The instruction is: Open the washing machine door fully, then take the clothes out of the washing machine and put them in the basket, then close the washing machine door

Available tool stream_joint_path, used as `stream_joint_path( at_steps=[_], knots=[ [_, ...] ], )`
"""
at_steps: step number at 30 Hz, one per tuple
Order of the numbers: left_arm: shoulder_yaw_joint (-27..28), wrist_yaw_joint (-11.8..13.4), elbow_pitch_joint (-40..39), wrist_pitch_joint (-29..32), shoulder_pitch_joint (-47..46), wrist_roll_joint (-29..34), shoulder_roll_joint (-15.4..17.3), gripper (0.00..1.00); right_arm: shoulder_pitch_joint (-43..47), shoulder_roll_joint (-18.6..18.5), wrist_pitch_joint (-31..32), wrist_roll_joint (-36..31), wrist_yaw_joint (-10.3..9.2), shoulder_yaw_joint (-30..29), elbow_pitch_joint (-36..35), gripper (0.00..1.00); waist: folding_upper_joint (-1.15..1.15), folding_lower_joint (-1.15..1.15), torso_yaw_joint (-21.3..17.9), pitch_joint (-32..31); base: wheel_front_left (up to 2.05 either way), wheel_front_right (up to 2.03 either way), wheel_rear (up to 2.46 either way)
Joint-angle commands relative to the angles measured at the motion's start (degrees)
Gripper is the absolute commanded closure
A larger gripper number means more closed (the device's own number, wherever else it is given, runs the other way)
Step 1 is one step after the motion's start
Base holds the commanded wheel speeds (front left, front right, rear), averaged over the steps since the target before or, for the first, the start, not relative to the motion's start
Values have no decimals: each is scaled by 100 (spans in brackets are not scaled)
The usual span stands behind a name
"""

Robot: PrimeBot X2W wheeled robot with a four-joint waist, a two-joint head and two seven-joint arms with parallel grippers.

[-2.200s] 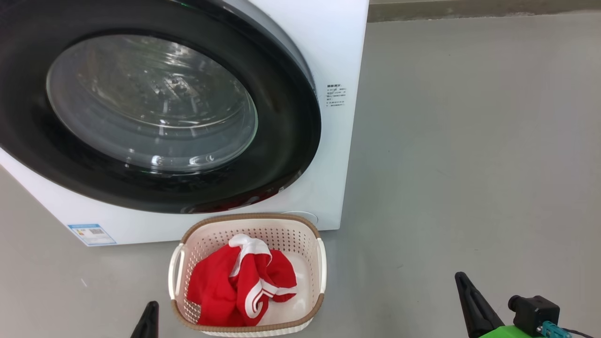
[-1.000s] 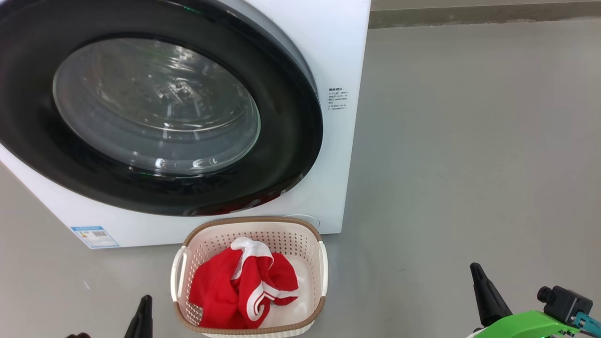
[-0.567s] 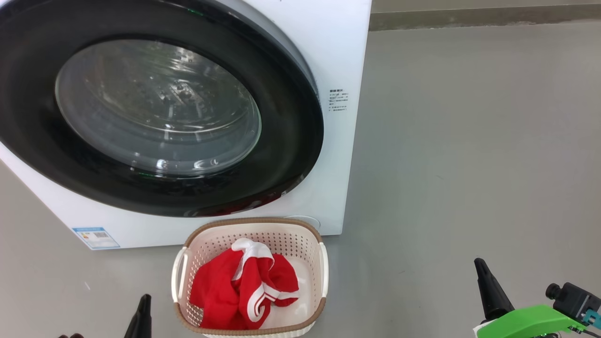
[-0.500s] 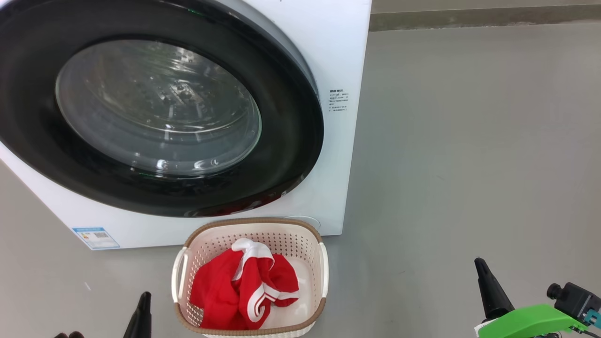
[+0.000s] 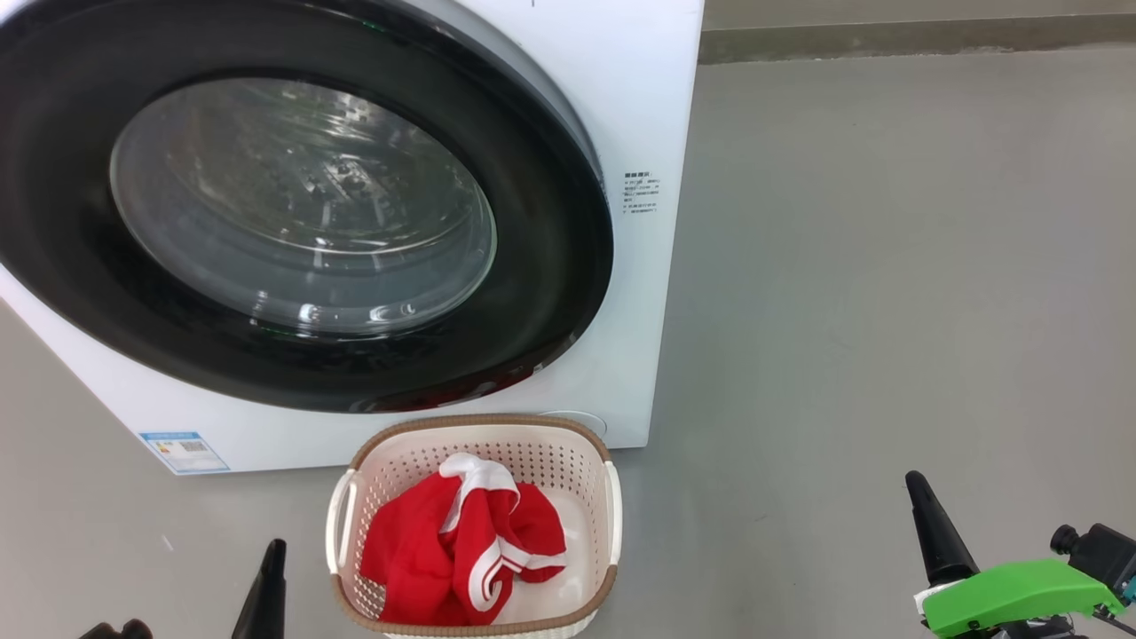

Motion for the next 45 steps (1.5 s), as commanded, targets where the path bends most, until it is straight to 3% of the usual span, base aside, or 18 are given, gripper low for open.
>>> stream_joint_path(
  at_steps=[1, 45],
  knots=[
    [148, -22, -176, 54, -235, -208, 51, 100, -252, -94, 57, 167, -3, 28, -176, 100, 0, 0, 2, -4, 0, 0, 0],
    [296, -36, -271, 761, -549, -2882, -10, 100, -523, -113, 788, 2600, -5, -257, -443, 100, 0, 0, 42, -111, 0, 0, 0]
  ],
)
